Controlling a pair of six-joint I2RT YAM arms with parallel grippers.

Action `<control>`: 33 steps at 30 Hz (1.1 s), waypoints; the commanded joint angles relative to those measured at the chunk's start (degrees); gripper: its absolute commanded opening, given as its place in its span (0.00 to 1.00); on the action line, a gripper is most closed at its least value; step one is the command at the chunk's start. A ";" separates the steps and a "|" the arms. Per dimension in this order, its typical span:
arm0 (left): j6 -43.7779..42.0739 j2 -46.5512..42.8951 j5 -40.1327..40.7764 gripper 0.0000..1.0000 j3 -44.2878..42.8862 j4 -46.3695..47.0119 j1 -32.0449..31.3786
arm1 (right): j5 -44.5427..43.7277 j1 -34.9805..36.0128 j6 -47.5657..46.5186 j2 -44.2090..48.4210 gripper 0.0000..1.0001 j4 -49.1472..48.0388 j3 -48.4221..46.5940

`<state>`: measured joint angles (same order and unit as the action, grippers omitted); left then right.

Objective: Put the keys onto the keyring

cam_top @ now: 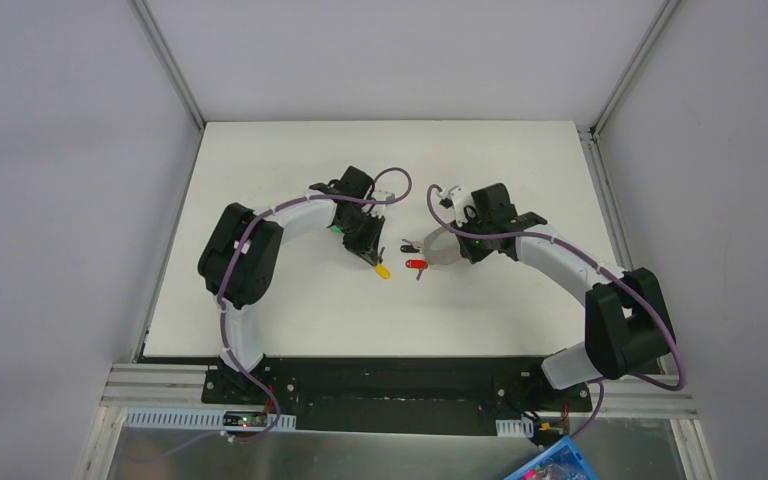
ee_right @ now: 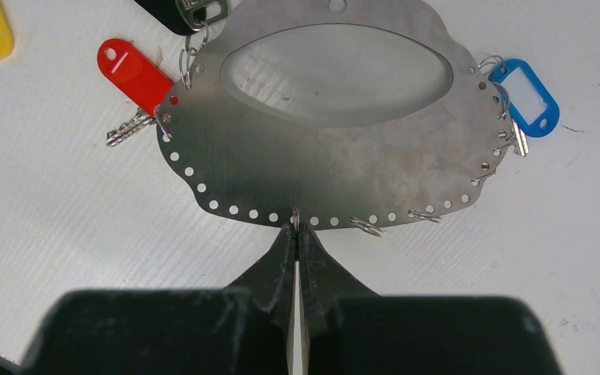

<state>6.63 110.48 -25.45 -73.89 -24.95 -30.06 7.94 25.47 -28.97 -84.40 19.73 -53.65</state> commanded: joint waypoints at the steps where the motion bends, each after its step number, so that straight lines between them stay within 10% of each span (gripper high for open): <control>1: -0.07 0.09 -0.65 0.08 -2.36 -1.49 -0.35 | 0.57 -0.23 0.32 0.06 0.00 -0.52 0.21; 33: -9.97 -20.46 -21.85 0.00 -3.01 -4.18 6.00 | 26.60 -1.65 1.22 7.66 0.00 -5.14 -6.51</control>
<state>-1.10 92.82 -41.85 -74.52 -26.39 -23.68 27.16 24.08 -28.49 -79.18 18.44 -57.12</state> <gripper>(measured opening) 0.008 0.008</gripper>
